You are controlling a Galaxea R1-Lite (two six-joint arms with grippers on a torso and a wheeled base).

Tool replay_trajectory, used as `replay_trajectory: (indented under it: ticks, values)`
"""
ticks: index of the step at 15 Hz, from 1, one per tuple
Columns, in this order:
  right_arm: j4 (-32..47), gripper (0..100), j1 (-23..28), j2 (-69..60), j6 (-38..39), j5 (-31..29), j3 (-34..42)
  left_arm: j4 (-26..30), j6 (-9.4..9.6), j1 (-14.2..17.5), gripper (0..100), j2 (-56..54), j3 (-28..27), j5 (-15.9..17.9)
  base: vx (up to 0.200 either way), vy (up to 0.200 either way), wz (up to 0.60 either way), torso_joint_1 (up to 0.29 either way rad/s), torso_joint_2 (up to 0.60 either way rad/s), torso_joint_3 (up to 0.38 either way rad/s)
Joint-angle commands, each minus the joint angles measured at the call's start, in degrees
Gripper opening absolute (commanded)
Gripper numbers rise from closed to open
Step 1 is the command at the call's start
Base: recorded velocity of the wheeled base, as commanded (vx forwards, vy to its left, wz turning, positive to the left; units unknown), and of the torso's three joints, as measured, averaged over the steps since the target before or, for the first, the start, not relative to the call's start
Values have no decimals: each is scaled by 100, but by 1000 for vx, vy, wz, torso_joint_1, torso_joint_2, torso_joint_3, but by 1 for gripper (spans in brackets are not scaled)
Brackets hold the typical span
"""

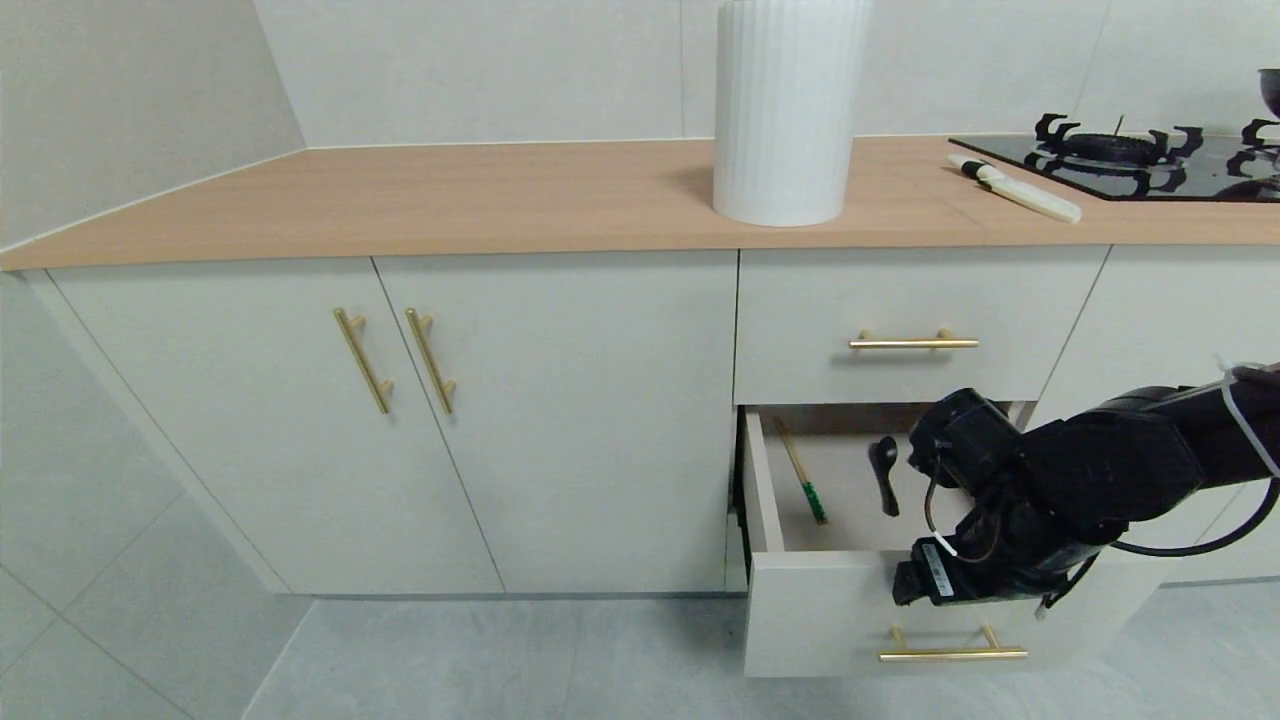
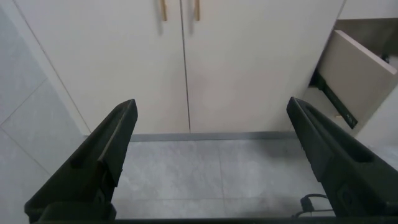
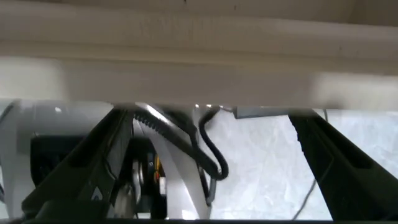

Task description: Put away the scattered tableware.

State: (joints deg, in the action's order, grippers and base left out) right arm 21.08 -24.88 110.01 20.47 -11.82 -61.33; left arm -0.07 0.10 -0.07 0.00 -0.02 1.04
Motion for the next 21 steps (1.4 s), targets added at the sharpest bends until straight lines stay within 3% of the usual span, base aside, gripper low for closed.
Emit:
replay_trajectory:
  ticks: [1,5,9,21]
  values:
    - [-183,100,62,29,27,-83,95,-1,-1,-1,100,0,2,2,0,0,0,0,0,0]
    - [-1580,100,194,320,203,-725,385,-1,-1,-1,100,0,2,2,0,0,0,0,0,0]
    - [-2670,100,344,539,203,-857,570,-1,-1,-1,100,0,2,2,0,0,0,0,0,0]
    - [-4613,100,572,1137,186,-1068,781,-1,-1,7,100,0,2,2,0,0,0,0,0,0]
